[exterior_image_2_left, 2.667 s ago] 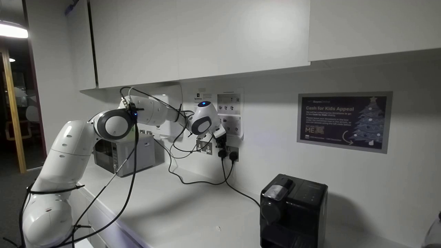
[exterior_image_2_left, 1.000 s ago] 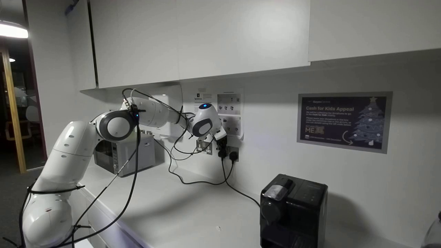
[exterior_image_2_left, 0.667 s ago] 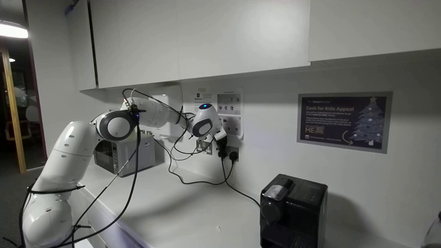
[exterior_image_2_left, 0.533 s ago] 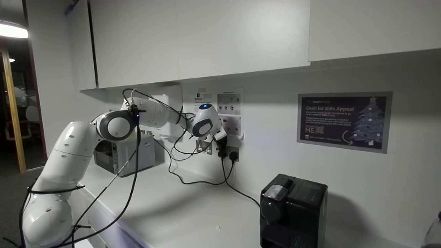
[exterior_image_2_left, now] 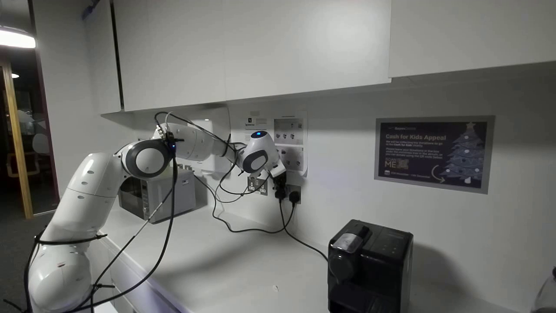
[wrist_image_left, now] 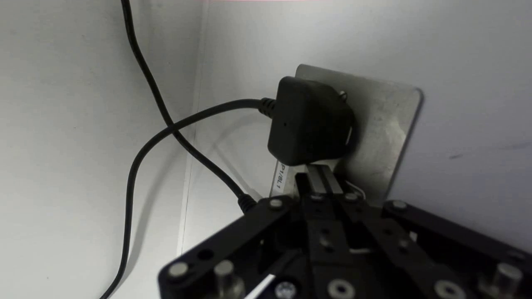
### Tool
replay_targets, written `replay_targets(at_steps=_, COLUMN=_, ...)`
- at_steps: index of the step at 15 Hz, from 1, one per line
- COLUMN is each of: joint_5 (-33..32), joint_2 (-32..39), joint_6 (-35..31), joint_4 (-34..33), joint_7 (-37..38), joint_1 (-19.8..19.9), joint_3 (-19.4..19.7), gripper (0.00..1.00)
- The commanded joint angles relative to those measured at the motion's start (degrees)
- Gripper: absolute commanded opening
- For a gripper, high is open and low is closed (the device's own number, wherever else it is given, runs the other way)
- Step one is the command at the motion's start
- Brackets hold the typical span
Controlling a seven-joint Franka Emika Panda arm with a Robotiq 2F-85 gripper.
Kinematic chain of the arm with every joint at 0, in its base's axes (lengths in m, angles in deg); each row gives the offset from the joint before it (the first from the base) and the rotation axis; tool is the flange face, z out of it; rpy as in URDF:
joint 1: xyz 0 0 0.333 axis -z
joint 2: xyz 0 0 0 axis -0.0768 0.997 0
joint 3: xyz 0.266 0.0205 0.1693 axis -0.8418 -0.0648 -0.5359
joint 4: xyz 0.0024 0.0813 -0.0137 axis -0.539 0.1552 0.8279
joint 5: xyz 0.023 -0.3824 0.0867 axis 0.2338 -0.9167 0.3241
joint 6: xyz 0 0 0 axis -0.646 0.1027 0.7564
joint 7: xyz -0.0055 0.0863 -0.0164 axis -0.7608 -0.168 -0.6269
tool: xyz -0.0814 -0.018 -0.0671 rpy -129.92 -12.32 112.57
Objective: Press the switches on the bottom right socket.
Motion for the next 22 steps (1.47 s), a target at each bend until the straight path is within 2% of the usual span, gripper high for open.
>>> replay_targets(at_steps=1, joint_5=-1.67, joint_2=-0.39, joint_6=-0.29, joint_4=0.80, joint_7=0.09, joint_1=-0.69, joint_3=0.42, gripper=0.00)
replay_targets(at_steps=6, joint_5=-4.19, joint_2=-6.56, joint_6=1.26, joint_4=8.93, joint_7=-3.21, joint_1=-0.57, joint_3=0.55, gripper=0.00)
replay_targets(at_steps=11, joint_5=-4.02, joint_2=-11.54, joint_6=1.30, joint_4=15.77, joint_7=-6.74, joint_1=-0.78, joint_3=0.16, gripper=0.00)
replay_targets(at_steps=20, joint_5=-3.43, joint_2=-11.57, joint_6=-1.93, joint_4=14.09, joint_7=-5.08, joint_1=-0.84, joint_3=0.27, gripper=0.00)
replay_targets(at_steps=22, joint_5=-3.34, joint_2=-10.26, joint_6=-0.35, joint_4=13.17, joint_7=-5.71, joint_1=-0.69, joint_3=0.10, gripper=0.00)
